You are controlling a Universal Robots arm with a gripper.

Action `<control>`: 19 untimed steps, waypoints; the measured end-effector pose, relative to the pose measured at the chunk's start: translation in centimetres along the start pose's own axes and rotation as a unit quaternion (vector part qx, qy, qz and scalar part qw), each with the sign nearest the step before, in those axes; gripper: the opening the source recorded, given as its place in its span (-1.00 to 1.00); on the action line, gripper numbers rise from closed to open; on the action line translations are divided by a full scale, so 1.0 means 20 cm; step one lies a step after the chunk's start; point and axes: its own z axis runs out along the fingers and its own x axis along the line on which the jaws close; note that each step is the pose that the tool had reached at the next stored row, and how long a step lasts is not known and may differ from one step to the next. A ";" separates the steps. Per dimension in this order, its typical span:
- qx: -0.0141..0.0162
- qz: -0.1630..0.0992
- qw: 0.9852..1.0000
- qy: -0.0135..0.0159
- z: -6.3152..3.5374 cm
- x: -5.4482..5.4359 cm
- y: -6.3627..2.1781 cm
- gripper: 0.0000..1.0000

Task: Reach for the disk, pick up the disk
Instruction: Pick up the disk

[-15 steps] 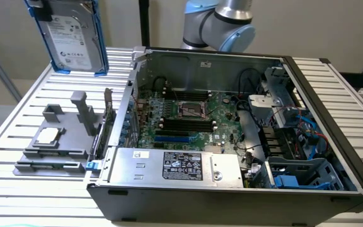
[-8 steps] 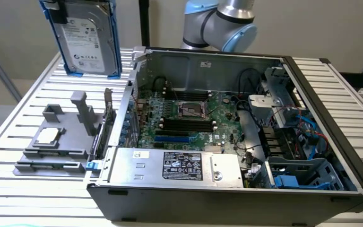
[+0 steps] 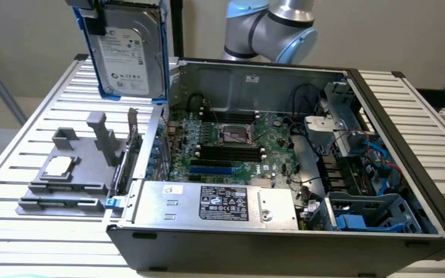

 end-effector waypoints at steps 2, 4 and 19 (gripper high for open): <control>0.000 0.000 1.000 0.000 -0.003 0.02 -0.045 -0.35; 0.000 0.000 1.000 0.000 -0.005 0.03 -0.092 -0.35; 0.000 0.000 1.000 0.000 -0.024 0.12 -0.434 -0.35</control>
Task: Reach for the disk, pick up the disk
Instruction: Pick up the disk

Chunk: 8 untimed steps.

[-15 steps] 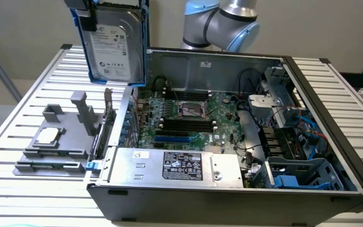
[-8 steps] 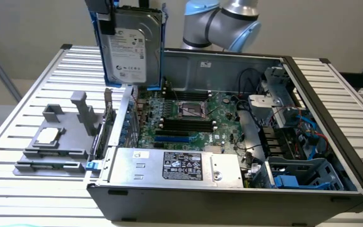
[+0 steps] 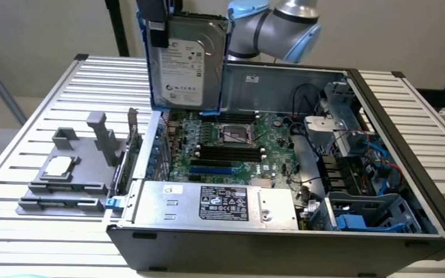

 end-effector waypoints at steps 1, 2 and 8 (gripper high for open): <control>0.000 0.000 1.000 0.000 -0.001 0.00 -0.023 -0.35; 0.000 0.000 1.000 0.000 -0.001 0.01 -0.045 -0.35; 0.000 0.000 1.000 0.000 0.000 0.03 -0.183 -0.35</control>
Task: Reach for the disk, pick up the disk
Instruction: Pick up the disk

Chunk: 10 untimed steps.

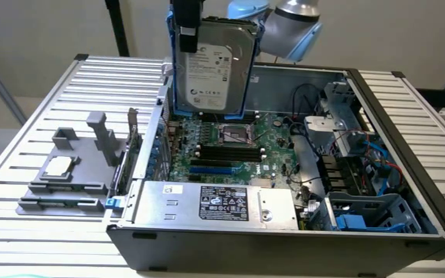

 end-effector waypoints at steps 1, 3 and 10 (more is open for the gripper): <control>0.000 0.000 1.000 0.000 -0.001 0.01 -0.023 -0.35; 0.000 0.000 1.000 -0.001 -0.004 0.02 -0.068 -0.35; 0.000 0.000 1.000 -0.002 -0.014 0.07 -0.227 -0.35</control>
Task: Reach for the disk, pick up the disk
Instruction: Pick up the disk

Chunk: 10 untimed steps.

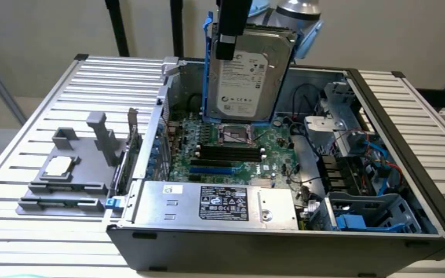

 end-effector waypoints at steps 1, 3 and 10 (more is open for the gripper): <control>0.000 0.000 1.000 0.000 -0.002 0.01 -0.023 -0.35; 0.000 0.000 1.000 0.000 -0.007 0.03 -0.065 -0.35; 0.000 0.000 1.000 -0.001 -0.044 0.10 -0.185 -0.35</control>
